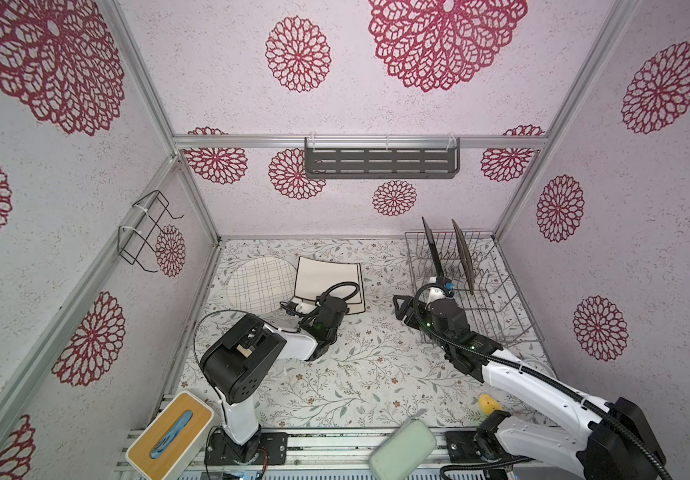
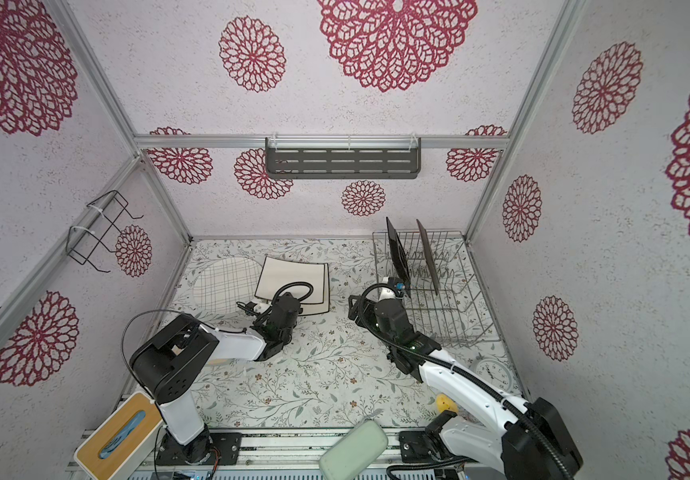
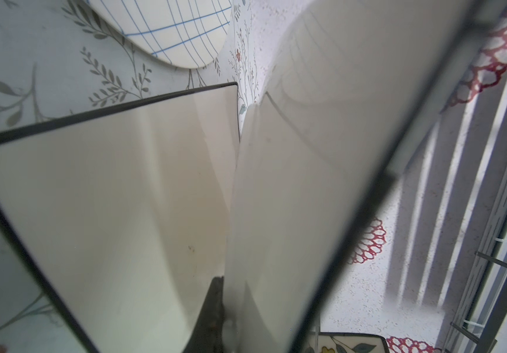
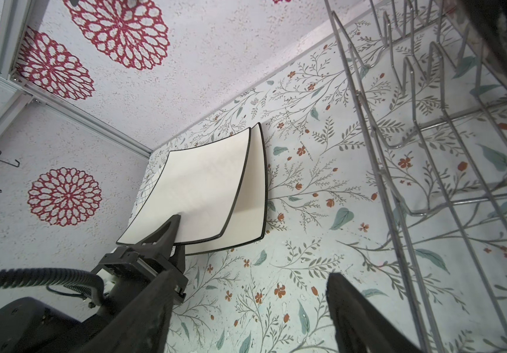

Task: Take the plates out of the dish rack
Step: 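Lower the plate onto the first white square plate with the left gripper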

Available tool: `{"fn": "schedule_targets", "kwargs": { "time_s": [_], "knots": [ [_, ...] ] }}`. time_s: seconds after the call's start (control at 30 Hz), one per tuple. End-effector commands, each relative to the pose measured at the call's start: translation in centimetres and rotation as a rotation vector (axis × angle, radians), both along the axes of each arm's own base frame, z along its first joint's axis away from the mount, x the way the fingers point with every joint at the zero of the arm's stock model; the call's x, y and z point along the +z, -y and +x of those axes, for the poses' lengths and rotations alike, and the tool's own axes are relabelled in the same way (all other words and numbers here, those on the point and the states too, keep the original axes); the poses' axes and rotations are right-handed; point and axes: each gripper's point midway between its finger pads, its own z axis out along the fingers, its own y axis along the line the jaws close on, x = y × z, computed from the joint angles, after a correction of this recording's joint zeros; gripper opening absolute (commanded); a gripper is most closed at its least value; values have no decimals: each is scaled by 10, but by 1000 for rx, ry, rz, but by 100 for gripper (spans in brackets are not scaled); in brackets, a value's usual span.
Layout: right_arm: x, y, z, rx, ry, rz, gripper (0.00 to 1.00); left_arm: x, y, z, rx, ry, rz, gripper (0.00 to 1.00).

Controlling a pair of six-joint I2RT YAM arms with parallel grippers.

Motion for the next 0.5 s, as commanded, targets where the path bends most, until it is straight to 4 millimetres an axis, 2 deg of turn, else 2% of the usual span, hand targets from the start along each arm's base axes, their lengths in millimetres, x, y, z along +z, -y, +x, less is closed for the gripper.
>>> {"fn": "schedule_targets", "kwargs": {
  "time_s": [0.0, 0.47],
  "knots": [
    [27, -7, 7, 10, 59, 41, 81, 61, 4, 21, 51, 197, -159, 0],
    [22, -9, 9, 17, 47, 28, 82, 52, 9, 30, 22, 189, -193, 0]
  ]
}}
